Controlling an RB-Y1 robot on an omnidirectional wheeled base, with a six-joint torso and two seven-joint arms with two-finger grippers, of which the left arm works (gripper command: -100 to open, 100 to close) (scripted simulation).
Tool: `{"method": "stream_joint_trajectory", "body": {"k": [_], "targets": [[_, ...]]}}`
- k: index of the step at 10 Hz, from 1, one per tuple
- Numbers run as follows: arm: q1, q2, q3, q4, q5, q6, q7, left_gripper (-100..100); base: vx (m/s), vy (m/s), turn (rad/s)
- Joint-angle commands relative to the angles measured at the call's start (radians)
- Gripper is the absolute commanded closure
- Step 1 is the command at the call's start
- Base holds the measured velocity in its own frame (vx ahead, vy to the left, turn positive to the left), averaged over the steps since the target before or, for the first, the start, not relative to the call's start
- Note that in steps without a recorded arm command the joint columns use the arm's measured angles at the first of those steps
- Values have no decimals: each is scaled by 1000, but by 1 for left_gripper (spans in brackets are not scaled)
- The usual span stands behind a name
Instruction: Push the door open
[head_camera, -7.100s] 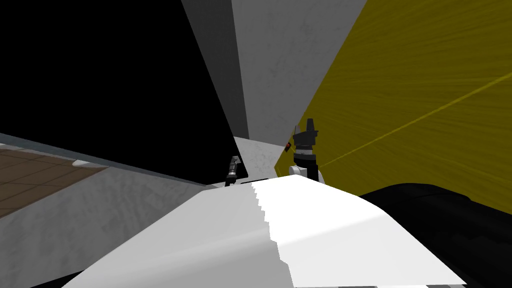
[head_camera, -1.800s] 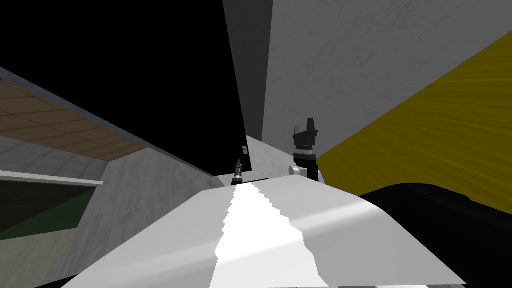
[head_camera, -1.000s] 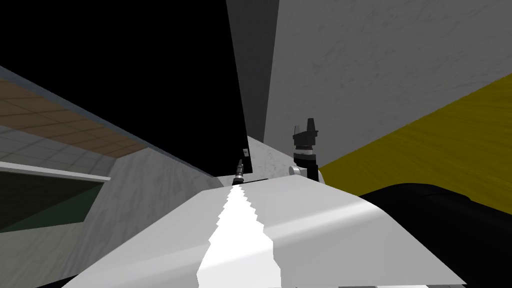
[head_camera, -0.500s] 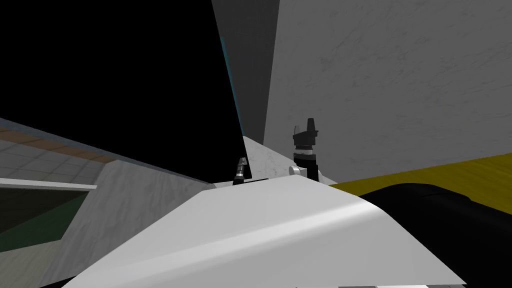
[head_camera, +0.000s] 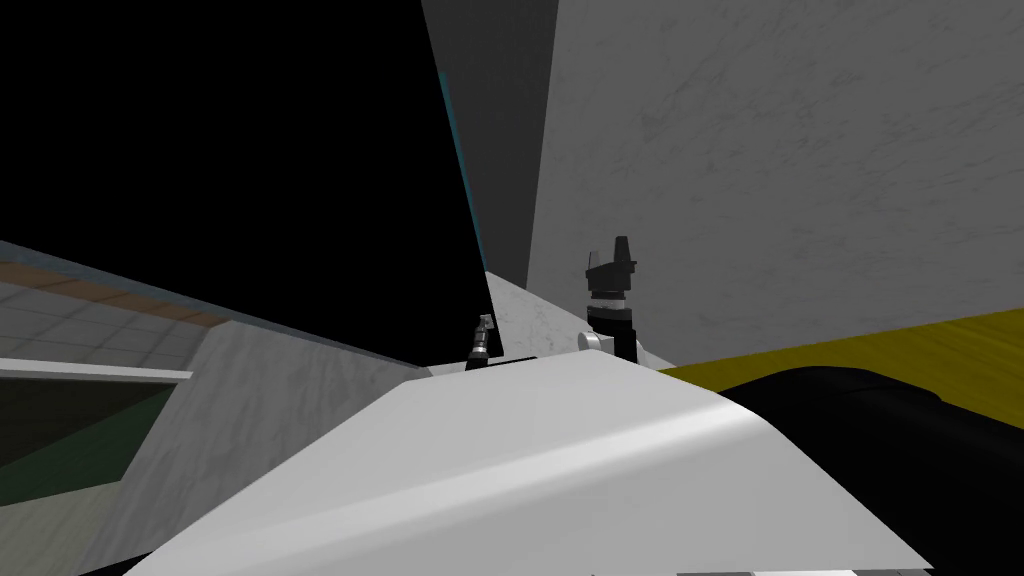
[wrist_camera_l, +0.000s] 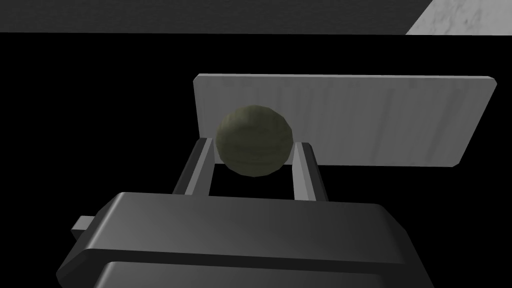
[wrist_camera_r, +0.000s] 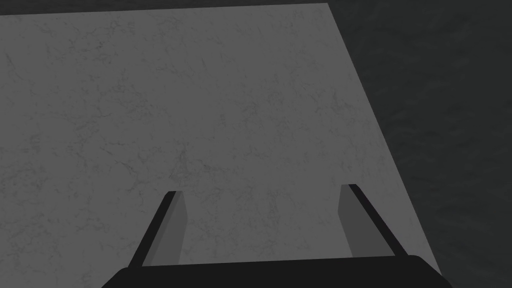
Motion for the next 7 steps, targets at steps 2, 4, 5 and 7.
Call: {"method": "stream_joint_trajectory", "body": {"k": [2, 4, 5, 7], "targets": [[0, 1, 1, -1, 0, -1, 0, 100, -5, 0, 2], [0, 21, 23, 2, 12, -1, -4, 100, 109, -68, 52], [-1, 27, 33, 2, 17, -2, -5, 100, 141, -87, 62], [-3, 34, 56, 2, 29, -5, -9, 100, 170, -114, 81]]}}
